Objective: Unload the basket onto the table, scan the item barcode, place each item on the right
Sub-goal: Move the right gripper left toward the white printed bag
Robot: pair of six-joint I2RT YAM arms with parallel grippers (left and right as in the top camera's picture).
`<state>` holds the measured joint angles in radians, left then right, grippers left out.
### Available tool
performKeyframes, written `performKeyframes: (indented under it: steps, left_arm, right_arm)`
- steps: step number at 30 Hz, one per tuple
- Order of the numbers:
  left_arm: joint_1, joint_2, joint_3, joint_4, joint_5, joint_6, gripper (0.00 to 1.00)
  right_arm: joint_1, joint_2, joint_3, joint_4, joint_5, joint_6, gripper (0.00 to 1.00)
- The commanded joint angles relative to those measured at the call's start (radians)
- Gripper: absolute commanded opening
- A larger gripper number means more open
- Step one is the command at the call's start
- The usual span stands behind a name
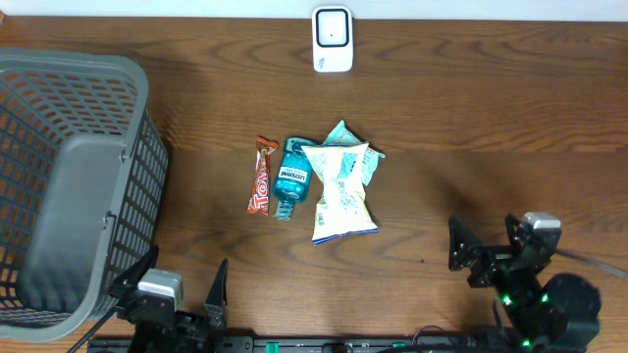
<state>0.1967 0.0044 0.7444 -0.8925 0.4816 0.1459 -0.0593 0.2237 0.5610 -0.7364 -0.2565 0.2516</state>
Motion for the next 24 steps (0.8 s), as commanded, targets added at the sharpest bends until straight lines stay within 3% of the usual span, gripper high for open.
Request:
performKeyframes:
  steps: [1, 6, 13, 24]
  left_arm:
    - [0.004, -0.002, -0.002, 0.002, 0.016, -0.002, 1.00]
    - [0.004, -0.002, -0.002, 0.002, 0.016, -0.002, 1.00]
    - [0.004, -0.002, -0.002, 0.002, 0.016, -0.002, 1.00]
    - [0.004, -0.002, -0.002, 0.002, 0.016, -0.002, 1.00]
  right_arm:
    - [0.002, 0.127, 0.144, -0.114, 0.017, 0.021, 0.99]
    - [0.002, 0.294, 0.319, -0.296, -0.167, 0.040, 0.99]
    - [0.002, 0.371, 0.353, -0.342, -0.606, 0.040, 0.99]
    - [0.002, 0.372, 0.348, -0.382, -0.609, 0.156, 0.99]
